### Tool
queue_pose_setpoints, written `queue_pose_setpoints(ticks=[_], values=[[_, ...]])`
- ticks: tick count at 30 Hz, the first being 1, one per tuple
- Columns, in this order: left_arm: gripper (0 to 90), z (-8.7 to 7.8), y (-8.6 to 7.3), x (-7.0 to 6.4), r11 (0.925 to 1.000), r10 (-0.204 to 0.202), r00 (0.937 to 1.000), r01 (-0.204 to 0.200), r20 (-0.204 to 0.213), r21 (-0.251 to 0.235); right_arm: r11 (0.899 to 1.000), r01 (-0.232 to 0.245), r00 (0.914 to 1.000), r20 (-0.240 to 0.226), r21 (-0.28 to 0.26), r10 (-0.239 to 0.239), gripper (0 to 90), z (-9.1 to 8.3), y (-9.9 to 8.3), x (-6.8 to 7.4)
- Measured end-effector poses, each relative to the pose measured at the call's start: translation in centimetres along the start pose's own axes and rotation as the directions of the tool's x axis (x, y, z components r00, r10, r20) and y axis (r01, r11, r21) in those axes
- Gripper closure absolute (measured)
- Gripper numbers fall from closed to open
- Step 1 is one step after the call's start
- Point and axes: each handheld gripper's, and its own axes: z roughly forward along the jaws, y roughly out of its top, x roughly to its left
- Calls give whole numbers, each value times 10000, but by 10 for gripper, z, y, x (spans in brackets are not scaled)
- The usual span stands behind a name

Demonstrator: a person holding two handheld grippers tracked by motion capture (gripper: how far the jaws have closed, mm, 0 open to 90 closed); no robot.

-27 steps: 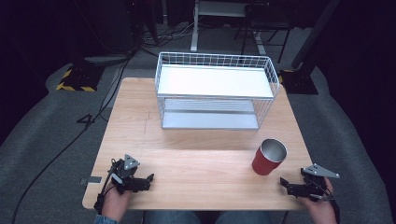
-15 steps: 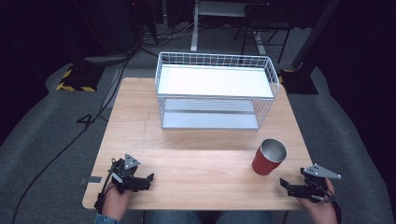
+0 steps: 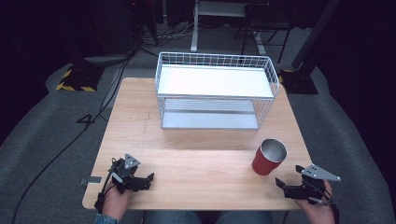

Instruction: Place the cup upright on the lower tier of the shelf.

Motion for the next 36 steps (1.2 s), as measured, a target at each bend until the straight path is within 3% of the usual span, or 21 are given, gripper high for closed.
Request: queue_pose_setpoints(ticks=[7,17,27,36], values=[[1,0,0,0,10000,1,10000,-1,-3,5,9996,186,9998,-72,-215,-188,0,3,7,9],[1,0,1,0,10000,61,10000,-61,-43,-10,9986,184,9995,-252,-498,-197,0,21,16,19],[1,0,1,0,10000,53,10000,-53,-27,-11,9975,-324,9979,-582,-621,287,0,37,21,23],[1,0,1,0,10000,49,10000,-49,-18,-10,9965,-467,9967,-694,-699,419,0,51,25,27]])
